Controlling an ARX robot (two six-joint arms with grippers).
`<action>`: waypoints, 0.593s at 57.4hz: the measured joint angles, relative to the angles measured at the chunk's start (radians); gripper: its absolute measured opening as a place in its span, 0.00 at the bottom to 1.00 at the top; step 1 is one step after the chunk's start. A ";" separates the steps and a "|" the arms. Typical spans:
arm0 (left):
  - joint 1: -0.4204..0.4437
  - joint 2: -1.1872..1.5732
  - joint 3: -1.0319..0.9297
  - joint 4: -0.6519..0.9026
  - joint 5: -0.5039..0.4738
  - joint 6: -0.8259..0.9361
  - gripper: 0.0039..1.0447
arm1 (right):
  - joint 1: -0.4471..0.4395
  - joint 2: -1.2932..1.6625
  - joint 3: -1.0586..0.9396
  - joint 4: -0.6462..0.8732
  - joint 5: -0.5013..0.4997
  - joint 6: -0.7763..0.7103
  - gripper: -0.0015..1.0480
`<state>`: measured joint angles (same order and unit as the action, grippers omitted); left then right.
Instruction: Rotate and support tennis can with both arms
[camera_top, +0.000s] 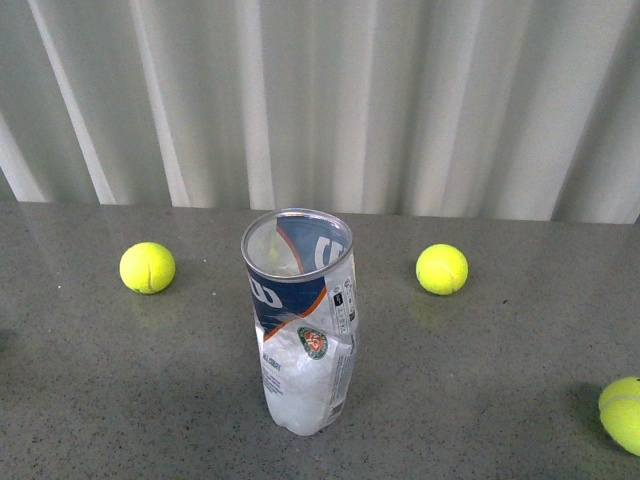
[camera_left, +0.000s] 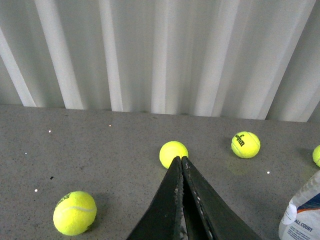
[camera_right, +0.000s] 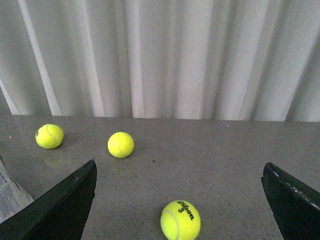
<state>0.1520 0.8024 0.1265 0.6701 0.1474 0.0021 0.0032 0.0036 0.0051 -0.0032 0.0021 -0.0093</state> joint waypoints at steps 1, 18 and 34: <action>-0.006 -0.013 -0.006 -0.006 -0.004 0.000 0.03 | 0.000 0.000 0.000 0.000 0.000 0.000 0.93; -0.143 -0.229 -0.079 -0.150 -0.144 -0.004 0.03 | 0.000 0.000 0.000 0.000 0.000 0.000 0.93; -0.152 -0.351 -0.102 -0.220 -0.146 -0.004 0.03 | 0.000 0.000 0.000 0.000 0.000 0.000 0.93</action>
<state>0.0002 0.4519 0.0242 0.4496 0.0010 -0.0021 0.0032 0.0036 0.0051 -0.0032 0.0017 -0.0093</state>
